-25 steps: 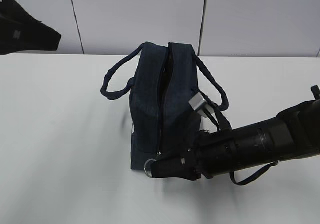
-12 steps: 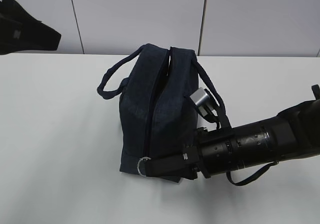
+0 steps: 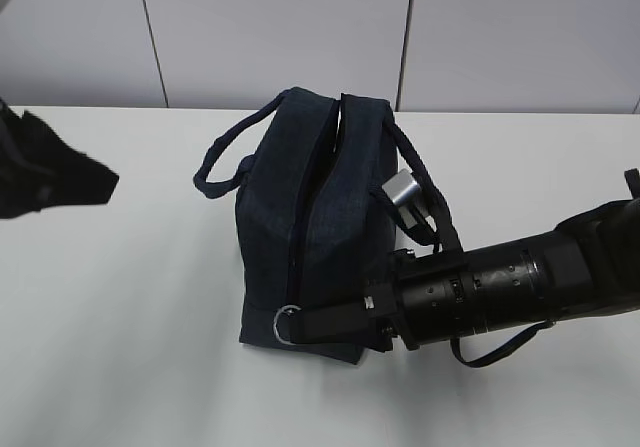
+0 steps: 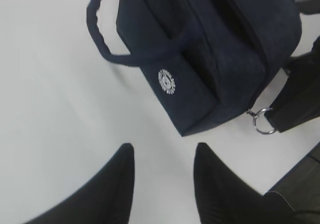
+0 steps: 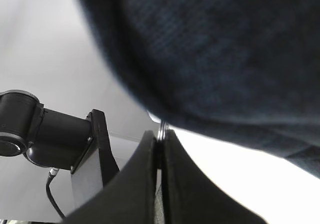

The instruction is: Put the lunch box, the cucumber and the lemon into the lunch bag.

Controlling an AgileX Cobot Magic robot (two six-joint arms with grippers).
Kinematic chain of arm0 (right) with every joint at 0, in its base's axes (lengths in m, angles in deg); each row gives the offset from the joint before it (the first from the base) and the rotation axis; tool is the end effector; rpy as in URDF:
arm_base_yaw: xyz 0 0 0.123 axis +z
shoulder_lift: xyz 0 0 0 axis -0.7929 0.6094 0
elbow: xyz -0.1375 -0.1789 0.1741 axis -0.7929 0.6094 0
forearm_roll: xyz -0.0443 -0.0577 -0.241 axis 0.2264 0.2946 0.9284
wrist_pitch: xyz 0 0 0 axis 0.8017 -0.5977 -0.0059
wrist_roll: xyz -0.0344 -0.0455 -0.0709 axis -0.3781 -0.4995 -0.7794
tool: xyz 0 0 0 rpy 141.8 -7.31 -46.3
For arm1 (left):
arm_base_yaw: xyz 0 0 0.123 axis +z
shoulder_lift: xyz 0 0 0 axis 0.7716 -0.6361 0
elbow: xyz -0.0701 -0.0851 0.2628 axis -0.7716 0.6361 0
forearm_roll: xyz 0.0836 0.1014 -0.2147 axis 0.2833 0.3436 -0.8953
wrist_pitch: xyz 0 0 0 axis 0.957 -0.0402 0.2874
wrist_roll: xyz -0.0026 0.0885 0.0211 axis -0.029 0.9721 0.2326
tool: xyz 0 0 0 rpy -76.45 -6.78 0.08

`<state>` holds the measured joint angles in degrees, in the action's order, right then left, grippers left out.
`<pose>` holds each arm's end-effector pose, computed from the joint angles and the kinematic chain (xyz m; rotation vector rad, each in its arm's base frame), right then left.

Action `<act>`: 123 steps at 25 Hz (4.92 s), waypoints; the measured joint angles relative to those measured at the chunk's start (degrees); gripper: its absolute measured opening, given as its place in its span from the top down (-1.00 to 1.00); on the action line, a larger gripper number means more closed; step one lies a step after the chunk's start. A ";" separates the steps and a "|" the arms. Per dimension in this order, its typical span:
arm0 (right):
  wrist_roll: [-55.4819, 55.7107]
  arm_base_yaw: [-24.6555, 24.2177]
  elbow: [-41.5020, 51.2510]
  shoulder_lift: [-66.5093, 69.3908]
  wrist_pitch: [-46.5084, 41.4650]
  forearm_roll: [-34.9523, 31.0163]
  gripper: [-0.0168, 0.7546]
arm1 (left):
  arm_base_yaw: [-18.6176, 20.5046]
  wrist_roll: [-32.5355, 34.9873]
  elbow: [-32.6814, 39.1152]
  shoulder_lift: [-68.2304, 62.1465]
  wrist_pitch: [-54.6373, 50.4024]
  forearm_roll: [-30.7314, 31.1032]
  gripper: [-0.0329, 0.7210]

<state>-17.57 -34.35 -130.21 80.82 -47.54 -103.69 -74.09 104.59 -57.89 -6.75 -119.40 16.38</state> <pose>0.2656 0.1711 0.1352 -0.5520 2.1794 1.5765 0.2041 -0.1129 0.3007 0.7062 2.2843 -0.4384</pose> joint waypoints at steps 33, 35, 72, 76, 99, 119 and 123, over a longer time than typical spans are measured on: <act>7.12 0.00 -2.36 -3.10 -0.12 -0.45 0.96 | 0.00 45.29 13.47 -11.15 12.44 -47.09 0.20; 7.58 0.00 -2.59 -3.10 -0.12 -0.45 0.96 | 0.00 49.01 13.47 -12.95 11.33 -50.37 0.20; 11.16 0.00 -2.69 -3.10 -0.12 -0.45 0.96 | 0.00 102.71 11.34 -28.41 4.32 -78.84 0.14; 11.60 0.00 -2.69 -3.10 -0.12 -0.45 0.96 | 0.00 102.74 8.02 -30.10 4.09 -78.84 0.14; 14.90 -0.32 -3.89 -7.65 2.17 0.03 0.96 | 0.00 101.10 6.52 -33.39 0.91 -78.84 0.91; 20.42 -0.32 -18.71 -7.77 2.27 3.65 0.96 | 0.00 99.71 8.10 -33.39 1.16 -80.15 0.91; 20.42 -0.32 -20.60 -7.77 3.99 3.65 0.96 | 0.00 99.71 8.19 -33.39 0.92 -80.15 0.91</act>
<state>2.85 -34.67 -150.82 73.06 -43.54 -100.04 -74.09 204.30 -49.70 -40.14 -118.48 -63.77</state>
